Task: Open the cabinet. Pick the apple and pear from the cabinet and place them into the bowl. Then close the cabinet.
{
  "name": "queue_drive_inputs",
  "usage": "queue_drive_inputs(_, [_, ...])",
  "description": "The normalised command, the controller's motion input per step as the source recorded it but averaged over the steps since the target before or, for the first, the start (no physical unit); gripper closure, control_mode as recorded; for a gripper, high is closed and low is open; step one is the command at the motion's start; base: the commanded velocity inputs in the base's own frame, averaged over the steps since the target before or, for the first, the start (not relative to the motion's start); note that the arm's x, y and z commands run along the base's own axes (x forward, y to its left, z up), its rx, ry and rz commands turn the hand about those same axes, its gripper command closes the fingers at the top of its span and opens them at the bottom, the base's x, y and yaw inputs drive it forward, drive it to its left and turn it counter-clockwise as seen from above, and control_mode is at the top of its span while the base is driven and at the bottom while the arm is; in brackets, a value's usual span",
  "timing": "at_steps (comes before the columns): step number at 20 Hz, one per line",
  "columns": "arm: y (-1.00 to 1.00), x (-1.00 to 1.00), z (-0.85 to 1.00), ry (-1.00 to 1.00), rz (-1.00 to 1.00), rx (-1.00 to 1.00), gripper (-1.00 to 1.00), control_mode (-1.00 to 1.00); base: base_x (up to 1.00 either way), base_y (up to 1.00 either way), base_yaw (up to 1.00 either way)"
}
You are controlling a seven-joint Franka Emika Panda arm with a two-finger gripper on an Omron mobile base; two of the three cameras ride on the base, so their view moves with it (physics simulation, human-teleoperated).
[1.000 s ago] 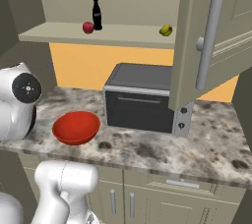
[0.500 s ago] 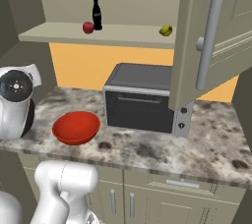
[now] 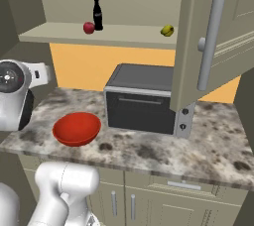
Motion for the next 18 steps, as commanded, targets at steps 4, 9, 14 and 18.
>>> queue_drive_inputs(4, [-0.22,0.19,0.00,0.15,-0.22,0.00,-1.00,-1.00,0.00,0.00,0.00])
queue_drive_inputs(9, [-0.21,0.18,0.00,0.06,-0.18,0.00,-1.00,-1.00,0.00,0.00,0.00])
queue_drive_inputs(14, [-0.08,0.21,0.00,0.02,-0.11,0.01,-1.00,-1.00,0.00,0.00,0.00])
queue_drive_inputs(18, [-0.09,0.20,0.00,0.08,-0.08,0.01,-1.00,-1.00,0.00,0.00,0.00])
